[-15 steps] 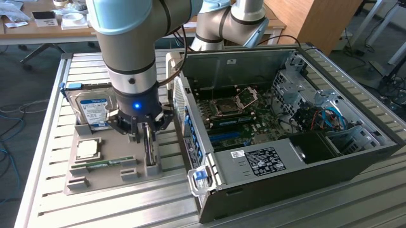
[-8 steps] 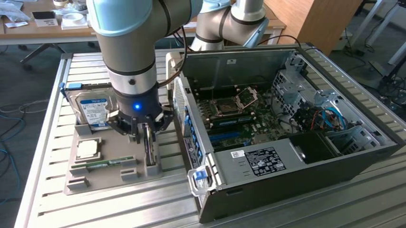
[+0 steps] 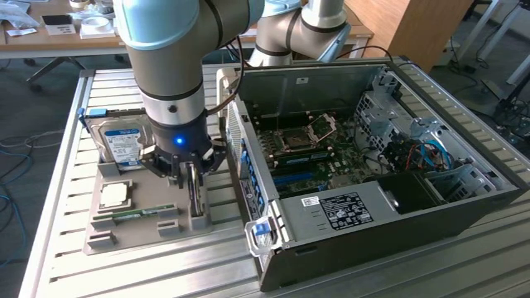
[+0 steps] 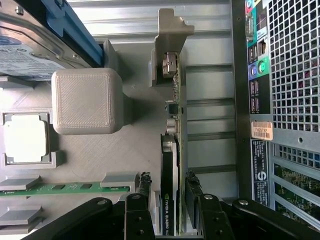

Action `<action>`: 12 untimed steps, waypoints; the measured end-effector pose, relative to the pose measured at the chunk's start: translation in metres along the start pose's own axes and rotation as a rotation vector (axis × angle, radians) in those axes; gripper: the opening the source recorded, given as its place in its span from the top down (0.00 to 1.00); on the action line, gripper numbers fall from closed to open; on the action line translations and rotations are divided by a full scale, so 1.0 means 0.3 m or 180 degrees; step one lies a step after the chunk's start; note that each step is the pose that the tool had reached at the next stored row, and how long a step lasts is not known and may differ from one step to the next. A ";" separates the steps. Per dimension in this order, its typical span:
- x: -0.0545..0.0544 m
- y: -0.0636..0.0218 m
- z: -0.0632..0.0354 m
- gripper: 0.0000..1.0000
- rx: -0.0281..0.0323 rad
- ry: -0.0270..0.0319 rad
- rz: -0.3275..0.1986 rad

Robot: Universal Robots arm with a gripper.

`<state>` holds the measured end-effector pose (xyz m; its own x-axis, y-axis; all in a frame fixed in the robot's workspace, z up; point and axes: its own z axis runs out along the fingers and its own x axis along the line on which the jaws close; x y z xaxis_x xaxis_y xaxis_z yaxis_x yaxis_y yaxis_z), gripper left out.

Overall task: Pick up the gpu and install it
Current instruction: 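Pick up the gpu and move the gpu toward the slot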

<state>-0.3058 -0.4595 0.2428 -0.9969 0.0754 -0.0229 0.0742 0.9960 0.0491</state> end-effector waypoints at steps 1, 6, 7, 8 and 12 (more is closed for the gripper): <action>0.000 0.000 0.001 0.58 0.0000 0.0000 0.0000; 0.000 0.000 0.005 0.58 0.0000 0.0000 0.0000; 0.000 0.000 0.006 0.58 0.0000 0.0000 0.0000; 0.000 0.000 0.007 0.58 0.0000 0.0000 0.0000; 0.000 -0.001 0.010 0.58 0.0000 0.0000 0.0000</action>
<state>-0.3057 -0.4595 0.2397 -0.9969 0.0754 -0.0229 0.0742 0.9960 0.0491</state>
